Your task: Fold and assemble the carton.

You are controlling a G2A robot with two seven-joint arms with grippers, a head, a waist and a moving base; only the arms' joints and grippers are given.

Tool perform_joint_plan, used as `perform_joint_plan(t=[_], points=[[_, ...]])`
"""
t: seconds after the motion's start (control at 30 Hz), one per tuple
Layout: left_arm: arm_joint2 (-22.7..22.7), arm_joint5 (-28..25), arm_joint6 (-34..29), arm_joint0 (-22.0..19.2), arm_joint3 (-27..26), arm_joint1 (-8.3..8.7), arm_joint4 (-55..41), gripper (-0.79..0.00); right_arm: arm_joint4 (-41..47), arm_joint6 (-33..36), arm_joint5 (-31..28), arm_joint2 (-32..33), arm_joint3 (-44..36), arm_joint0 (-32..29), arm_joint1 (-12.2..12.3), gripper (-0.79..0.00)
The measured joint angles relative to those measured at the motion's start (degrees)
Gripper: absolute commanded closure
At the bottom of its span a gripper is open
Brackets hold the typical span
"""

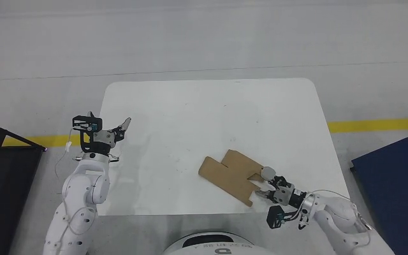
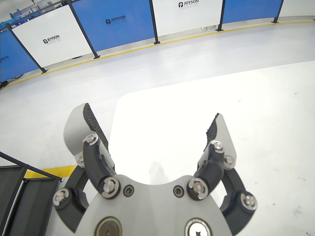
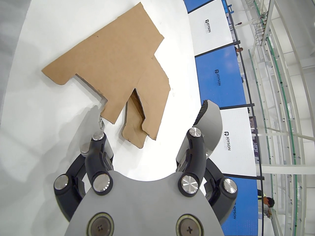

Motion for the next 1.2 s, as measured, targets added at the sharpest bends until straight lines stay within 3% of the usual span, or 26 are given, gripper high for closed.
perform_joint_plan(t=[0.13,0.23,0.27,0.33,0.43,0.47,0.77,1.03,1.2], points=[[0.0,0.0,0.0,0.0,0.0,0.0,0.0,-0.785,-1.08,2.06,0.7,-1.16,-0.13,0.44,-0.05,-0.643],[0.0,0.0,0.0,0.0,0.0,0.0,0.0,-0.785,-2.46,3.22,1.96,-2.07,-0.19,0.64,-0.07,-0.545],[0.0,0.0,0.0,0.0,0.0,0.0,0.0,-0.785,-3.0,3.5,2.44,-2.31,-0.19,0.69,-0.07,-0.443],[0.0,0.0,0.0,0.0,0.0,0.0,0.0,-0.785,-4.43,4.45,3.92,-2.93,-0.2,0.76,-0.09,-0.342],[0.0,0.0,0.0,0.0,0.0,0.0,0.0,-0.785,-6.81,6.66,6.49,-4.05,-0.24,0.8,-0.19,-0.028],[0.0,0.0,0.0,0.0,0.0,0.0,0.0,-0.785,-7.44,7.4,7.12,-4.42,-0.27,0.84,-0.24,0.0],[0.0,0.0,0.0,0.0,0.0,0.0,0.0,-0.785,-8.31,9.64,10.75,-6.21,-0.76,1.42,-0.44,0.0],[0.0,0.0,0.0,0.0,0.0,0.0,0.0,-0.785,-1.79,11.17,27.48,-4.9,-2.36,-2.11,-1.06,0.0],[0.0,0.0,0.0,0.0,0.0,0.0,0.0,-0.785,1.55,11.1,30.42,-4.73,-2.62,-2.6,-1.24,0.0]])
